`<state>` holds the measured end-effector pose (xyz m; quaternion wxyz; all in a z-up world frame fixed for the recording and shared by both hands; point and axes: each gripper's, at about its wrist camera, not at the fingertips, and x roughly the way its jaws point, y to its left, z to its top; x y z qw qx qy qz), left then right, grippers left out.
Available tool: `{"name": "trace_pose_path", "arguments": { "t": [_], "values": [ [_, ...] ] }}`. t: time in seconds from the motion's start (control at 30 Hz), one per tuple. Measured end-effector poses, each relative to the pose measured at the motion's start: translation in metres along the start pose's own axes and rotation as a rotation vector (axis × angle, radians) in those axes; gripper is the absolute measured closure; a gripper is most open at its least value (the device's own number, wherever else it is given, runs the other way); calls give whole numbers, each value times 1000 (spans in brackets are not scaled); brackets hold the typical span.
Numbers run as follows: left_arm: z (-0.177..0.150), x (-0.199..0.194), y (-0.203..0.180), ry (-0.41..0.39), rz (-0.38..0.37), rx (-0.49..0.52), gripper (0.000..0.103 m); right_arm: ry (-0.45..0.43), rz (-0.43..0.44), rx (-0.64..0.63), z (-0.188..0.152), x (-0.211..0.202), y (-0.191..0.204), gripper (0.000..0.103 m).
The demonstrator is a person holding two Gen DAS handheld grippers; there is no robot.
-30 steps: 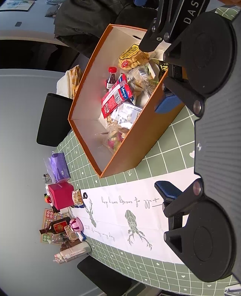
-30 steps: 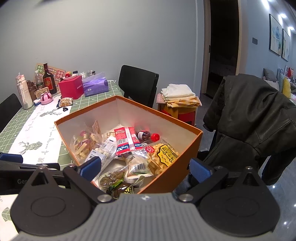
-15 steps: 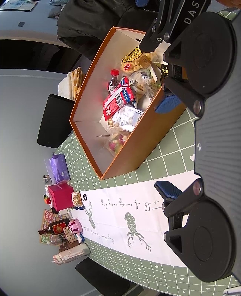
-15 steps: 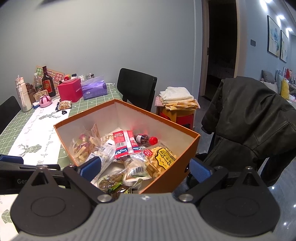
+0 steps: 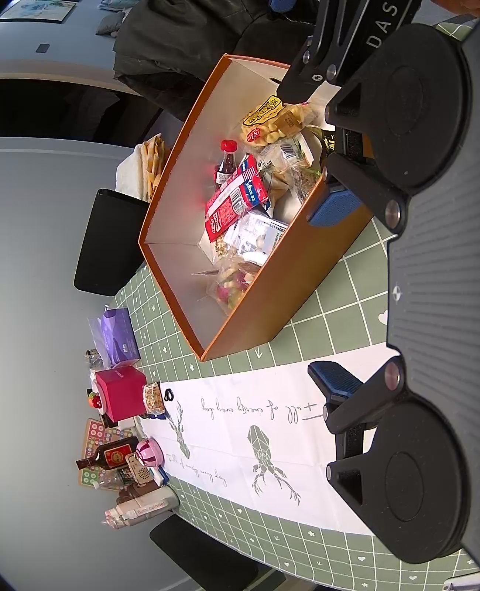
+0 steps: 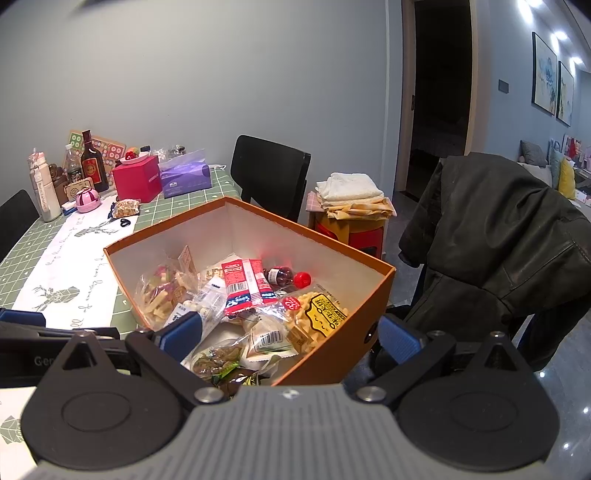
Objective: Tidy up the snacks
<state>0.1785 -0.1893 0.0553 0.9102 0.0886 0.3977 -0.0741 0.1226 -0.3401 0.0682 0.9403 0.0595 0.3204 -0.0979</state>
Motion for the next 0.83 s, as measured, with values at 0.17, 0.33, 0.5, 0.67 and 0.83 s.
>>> {"name": "trace_pose_path", "arguments": {
  "t": [0.17, 0.33, 0.5, 0.67, 0.83],
  "values": [
    [0, 0, -1, 0, 0, 1, 6, -3, -1, 1, 0, -1, -1, 4],
    [0, -2, -2, -9, 4, 12, 6, -11, -3, -1, 0, -2, 1, 4],
    [0, -6, 3, -31, 10, 17, 6, -17, -6, -1, 0, -6, 5, 4],
    [-3, -7, 7, -31, -7, 3, 6, -12, -13, 1, 0, -8, 7, 4],
    [-1, -9, 5, -44, -20, 3, 6, -19, -17, 12, 2, -11, 4, 4]
  ]
}}
